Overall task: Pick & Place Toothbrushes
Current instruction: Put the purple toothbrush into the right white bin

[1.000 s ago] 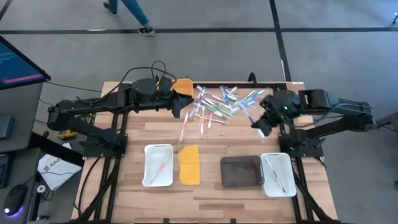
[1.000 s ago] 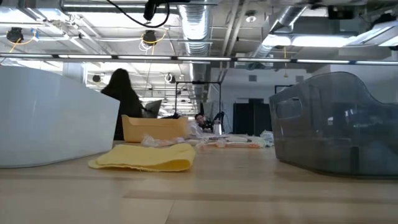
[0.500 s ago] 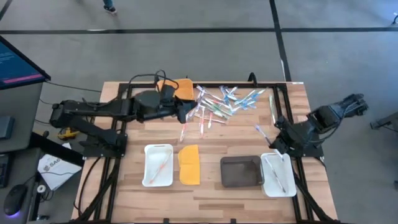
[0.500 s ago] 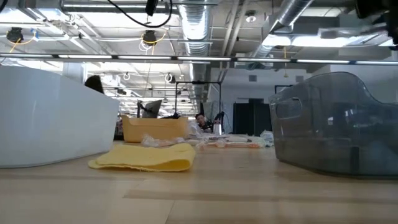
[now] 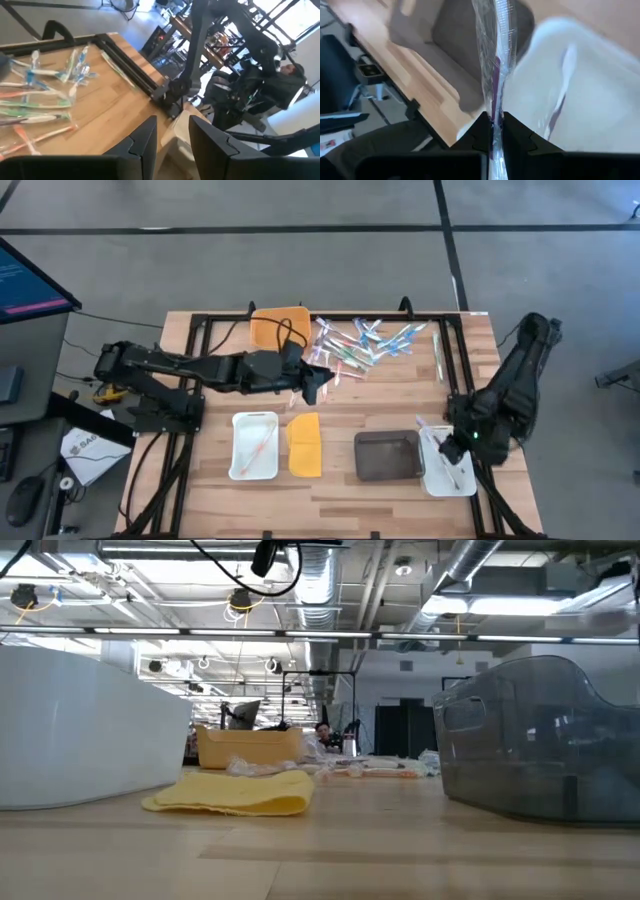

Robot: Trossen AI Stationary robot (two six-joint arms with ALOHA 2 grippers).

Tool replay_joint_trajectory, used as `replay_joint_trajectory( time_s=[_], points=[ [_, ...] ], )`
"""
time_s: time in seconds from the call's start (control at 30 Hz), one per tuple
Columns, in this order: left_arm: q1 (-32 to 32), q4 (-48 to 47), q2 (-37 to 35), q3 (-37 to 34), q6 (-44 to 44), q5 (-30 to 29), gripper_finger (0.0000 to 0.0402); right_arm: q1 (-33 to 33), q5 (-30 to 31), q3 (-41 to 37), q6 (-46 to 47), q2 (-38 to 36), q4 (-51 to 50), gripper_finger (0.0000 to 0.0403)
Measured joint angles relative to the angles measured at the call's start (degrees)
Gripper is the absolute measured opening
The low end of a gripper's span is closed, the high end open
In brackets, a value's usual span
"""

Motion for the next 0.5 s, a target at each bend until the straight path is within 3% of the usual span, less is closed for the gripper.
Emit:
replay_joint_trajectory(
  time_s=[0.2,0.5],
  points=[
    [-0.5,0.3,0.0,0.0,0.1,0.0,0.0108,8.7,0.1,0.0,11.0,7.1,0.5,0.0017],
    [-0.5,1.3,0.0,0.0,0.1,1.3,0.0108,6.8,-0.3,-0.1,11.2,11.1,-1.3,0.0017]
  ],
)
